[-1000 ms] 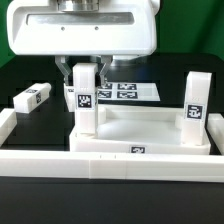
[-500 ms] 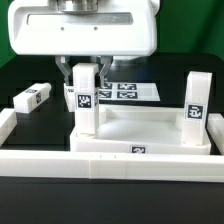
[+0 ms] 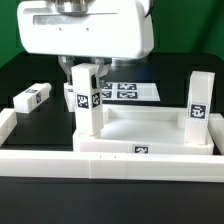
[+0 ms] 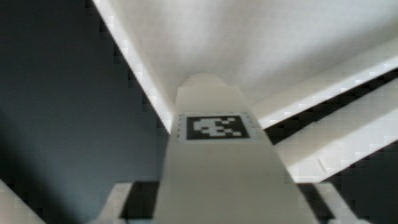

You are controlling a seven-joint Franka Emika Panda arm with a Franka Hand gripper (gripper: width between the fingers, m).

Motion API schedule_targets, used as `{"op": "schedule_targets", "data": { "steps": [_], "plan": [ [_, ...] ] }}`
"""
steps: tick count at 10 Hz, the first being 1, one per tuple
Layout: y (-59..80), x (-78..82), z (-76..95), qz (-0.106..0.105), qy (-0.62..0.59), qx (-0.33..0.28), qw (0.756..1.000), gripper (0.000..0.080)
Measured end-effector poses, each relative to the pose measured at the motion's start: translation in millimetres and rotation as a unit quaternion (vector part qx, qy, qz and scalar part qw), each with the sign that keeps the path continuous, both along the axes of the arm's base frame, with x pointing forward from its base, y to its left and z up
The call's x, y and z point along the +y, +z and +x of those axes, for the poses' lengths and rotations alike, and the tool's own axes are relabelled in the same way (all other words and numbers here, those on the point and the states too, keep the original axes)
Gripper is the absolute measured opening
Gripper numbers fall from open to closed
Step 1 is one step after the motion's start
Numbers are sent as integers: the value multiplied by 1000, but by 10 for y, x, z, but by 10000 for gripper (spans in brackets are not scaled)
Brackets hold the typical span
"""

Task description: Assemble desk

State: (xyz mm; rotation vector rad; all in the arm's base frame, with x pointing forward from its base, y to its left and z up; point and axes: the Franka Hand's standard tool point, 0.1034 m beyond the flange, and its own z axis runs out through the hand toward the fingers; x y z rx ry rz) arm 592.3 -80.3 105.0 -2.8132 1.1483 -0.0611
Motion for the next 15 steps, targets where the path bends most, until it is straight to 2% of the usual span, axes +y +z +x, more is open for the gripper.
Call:
{"op": "schedule_targets", "data": {
  "steps": [4,7,8,9,10,11,15],
  "plan": [
    [-3,63,14,17,-167,11,986,290],
    [-4,69,15,17,-167,11,986,290],
    [-5,71,15,15,-150,10,989,472],
    [-9,86,9,16,-145,12,989,587],
    [-8,82,9,14,-127,10,992,587],
    [-8,62,7,10,-71,5,997,637],
    [-9,71,7,-4,56,-4,998,649]
  ]
}}
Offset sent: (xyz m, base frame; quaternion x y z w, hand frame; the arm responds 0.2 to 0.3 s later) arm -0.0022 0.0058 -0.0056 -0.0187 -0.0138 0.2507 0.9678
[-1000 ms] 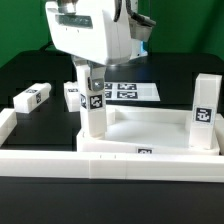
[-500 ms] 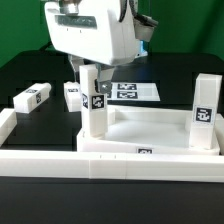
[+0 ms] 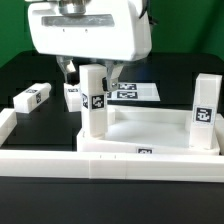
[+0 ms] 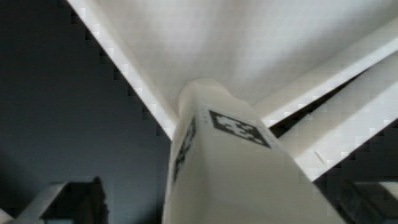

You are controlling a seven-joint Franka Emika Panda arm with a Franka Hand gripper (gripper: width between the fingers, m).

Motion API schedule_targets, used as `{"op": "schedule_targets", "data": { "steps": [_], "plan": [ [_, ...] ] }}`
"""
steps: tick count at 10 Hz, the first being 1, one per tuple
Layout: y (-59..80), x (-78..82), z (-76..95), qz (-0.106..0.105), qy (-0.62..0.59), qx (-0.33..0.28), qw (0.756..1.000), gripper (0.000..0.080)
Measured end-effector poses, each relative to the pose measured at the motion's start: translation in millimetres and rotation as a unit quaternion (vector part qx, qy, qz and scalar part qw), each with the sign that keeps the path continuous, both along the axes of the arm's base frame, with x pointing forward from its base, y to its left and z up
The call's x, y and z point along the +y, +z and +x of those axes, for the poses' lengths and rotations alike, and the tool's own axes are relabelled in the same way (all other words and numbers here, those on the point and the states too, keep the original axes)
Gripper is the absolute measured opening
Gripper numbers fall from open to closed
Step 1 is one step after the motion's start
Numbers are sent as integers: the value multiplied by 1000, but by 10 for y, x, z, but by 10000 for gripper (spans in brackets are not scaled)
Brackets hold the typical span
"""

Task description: Assemble desk

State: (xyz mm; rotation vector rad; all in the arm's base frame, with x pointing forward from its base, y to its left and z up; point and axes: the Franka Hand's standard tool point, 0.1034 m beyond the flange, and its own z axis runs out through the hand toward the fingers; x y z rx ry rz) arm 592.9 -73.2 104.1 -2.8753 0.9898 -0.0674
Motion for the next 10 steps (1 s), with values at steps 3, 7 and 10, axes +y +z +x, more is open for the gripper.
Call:
{"op": "schedule_targets", "data": {
  "steps": [3,7,10],
  "plan": [
    [10,78,24,-41,170,-5,985,649],
    [-14,93,18,-58,312,-16,948,649],
    [-17,60,13,-65,423,-21,904,649]
  ]
}}
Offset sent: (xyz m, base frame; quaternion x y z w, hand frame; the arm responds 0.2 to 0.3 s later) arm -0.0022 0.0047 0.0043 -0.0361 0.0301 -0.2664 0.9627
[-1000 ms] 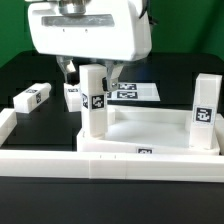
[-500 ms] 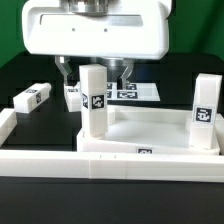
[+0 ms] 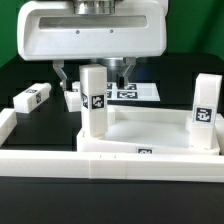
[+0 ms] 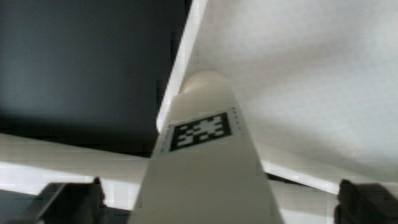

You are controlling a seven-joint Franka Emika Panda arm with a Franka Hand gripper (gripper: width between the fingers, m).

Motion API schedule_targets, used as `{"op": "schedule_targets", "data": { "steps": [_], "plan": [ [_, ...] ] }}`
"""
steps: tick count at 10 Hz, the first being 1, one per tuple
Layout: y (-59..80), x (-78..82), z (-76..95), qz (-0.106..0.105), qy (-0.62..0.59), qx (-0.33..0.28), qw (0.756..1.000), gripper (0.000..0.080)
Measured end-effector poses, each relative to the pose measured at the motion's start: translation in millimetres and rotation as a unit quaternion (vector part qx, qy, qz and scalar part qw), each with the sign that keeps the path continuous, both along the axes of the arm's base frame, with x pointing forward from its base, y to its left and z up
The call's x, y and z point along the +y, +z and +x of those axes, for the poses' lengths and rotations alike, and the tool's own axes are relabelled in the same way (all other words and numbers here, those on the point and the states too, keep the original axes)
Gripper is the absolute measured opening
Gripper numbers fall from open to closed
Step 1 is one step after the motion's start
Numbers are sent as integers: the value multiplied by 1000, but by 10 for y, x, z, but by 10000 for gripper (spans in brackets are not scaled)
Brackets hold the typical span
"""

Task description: Assemble desk

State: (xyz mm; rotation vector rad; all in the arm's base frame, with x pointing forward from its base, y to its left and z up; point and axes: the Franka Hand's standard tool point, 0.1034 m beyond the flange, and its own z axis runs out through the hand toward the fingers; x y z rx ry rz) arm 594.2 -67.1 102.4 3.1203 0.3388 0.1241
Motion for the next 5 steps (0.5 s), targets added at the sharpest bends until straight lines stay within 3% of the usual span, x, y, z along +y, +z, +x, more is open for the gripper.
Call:
{"op": "schedule_targets", "data": {
  "steps": [1,2,3,4,5],
  "plan": [
    [0,-8,-1,-2,20,0,1000,649],
    [0,-5,-1,-1,17,0,1000,515],
    [0,-6,-1,-1,17,0,1000,515],
    [-1,-6,-1,-1,17,0,1000,375],
    [-1,-5,-1,-1,15,0,1000,288]
  ]
}}
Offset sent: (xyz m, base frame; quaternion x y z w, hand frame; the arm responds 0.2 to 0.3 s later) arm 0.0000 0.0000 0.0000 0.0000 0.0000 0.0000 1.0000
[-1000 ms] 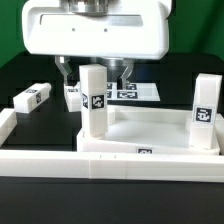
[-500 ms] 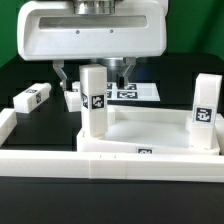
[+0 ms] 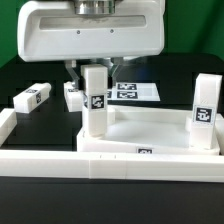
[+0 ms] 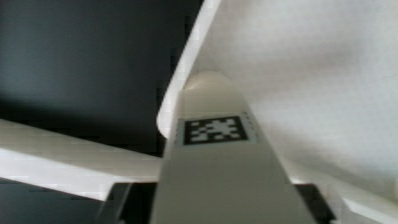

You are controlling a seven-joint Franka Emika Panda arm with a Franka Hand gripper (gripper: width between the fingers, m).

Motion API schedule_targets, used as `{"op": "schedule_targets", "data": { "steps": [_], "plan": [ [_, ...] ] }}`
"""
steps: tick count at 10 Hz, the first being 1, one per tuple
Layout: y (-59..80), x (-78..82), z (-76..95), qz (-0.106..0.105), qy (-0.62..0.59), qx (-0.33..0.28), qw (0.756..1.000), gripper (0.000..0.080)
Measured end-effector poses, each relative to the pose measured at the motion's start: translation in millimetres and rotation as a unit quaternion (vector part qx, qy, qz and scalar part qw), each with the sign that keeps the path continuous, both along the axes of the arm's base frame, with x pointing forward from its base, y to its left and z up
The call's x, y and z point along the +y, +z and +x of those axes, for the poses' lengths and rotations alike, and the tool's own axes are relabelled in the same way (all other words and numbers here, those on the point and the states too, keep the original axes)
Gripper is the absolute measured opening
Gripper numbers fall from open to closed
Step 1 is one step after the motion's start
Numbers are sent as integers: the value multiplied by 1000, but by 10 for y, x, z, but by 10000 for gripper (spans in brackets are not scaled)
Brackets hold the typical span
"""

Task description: Assemble desk

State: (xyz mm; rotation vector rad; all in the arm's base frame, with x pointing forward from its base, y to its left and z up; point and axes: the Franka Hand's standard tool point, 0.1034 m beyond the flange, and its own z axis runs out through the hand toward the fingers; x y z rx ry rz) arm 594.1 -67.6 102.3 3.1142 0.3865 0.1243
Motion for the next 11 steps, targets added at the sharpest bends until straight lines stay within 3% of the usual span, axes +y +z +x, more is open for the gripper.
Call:
{"op": "schedule_targets", "data": {
  "steps": [2,5,11],
  "plan": [
    [-1,-2,1,2,-12,1,1000,288],
    [-8,-4,33,23,-162,2,986,288],
    [-18,59,68,50,-449,13,892,289]
  ]
}}
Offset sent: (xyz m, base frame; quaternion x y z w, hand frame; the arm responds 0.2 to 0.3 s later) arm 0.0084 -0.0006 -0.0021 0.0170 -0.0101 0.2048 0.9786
